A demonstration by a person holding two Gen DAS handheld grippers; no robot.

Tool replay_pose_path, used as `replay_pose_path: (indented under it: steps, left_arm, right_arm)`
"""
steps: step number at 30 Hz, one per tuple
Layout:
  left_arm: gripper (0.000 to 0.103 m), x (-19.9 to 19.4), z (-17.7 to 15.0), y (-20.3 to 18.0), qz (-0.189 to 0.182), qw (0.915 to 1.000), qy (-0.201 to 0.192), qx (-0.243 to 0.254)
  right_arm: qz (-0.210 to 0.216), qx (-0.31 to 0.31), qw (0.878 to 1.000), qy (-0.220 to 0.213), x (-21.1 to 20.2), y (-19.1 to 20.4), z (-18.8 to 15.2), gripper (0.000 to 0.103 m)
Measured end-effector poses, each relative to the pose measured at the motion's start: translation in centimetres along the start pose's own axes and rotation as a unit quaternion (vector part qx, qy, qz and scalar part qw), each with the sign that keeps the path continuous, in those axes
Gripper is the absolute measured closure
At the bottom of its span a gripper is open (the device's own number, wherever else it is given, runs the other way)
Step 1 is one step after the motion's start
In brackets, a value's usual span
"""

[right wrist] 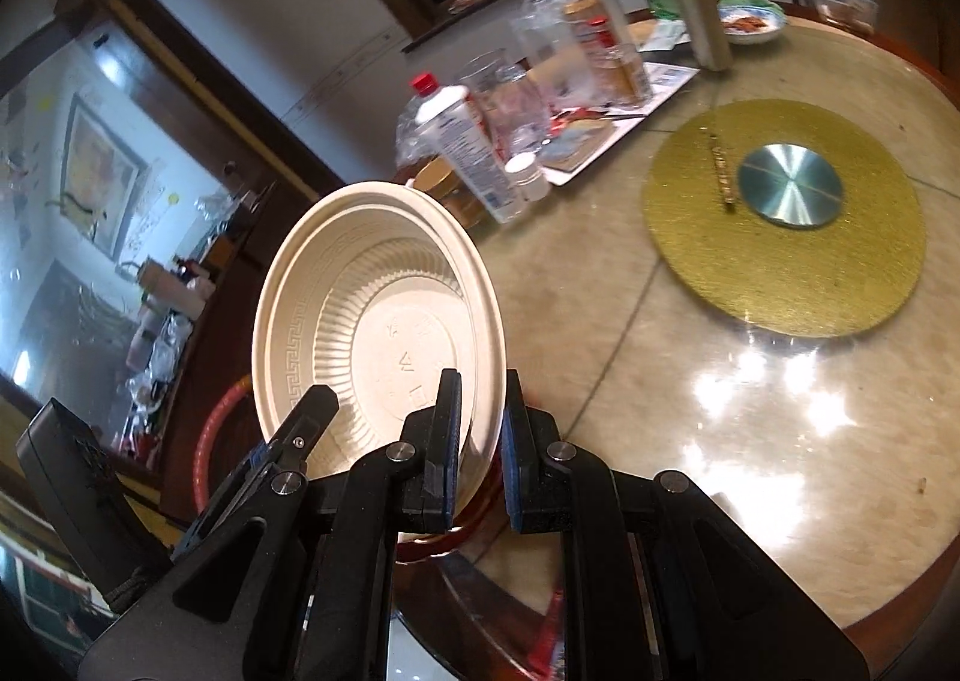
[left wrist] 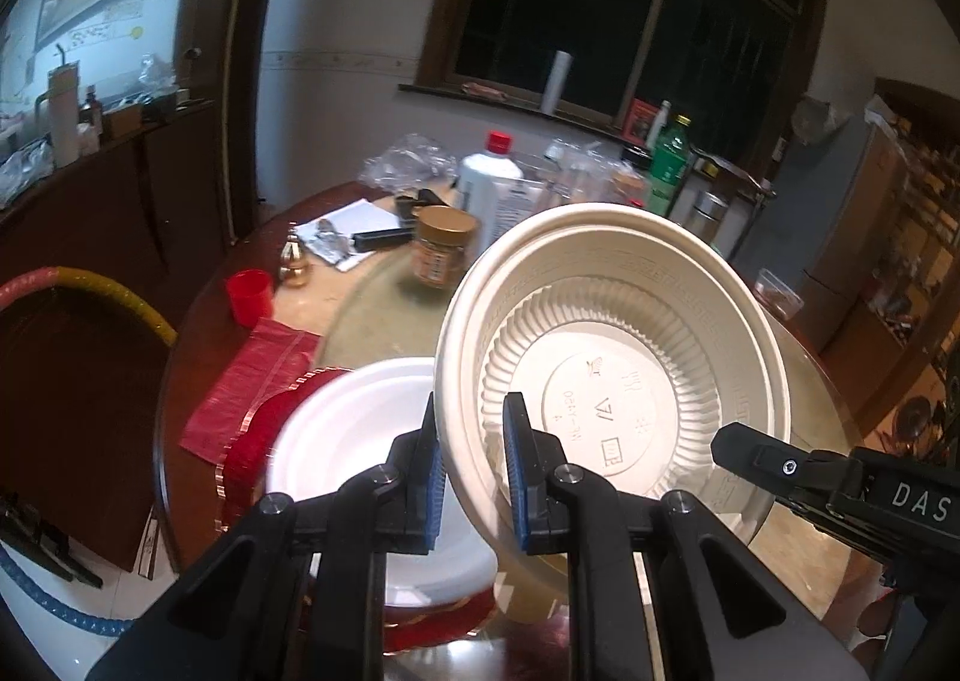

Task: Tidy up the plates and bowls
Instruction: 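Carry the beige ribbed bowl over the red plate stack with both tools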

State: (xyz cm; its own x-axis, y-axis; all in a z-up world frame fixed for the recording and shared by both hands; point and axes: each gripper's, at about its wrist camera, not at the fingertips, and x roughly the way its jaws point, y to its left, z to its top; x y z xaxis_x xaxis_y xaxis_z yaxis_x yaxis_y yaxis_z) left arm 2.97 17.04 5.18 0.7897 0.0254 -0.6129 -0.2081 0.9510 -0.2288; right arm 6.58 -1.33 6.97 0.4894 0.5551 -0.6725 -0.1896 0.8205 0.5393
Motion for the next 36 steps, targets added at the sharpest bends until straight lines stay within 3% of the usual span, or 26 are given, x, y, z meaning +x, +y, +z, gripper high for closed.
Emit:
replay_pose_path:
  steps: [17,36]
  left_arm:
    - [0.087,-0.5,0.0,4.5,0.033,0.9989,-0.005,-0.033]
    - [0.087,-0.3,-0.7,6.8,0.05,0.9976,0.005,-0.047]
  right_arm:
    - [0.006,-0.036,0.999,0.035,3.6,4.3,-1.0,0.091]
    - [-0.001,-0.048,0.997,0.059,5.7,5.7,-2.2,0.091]
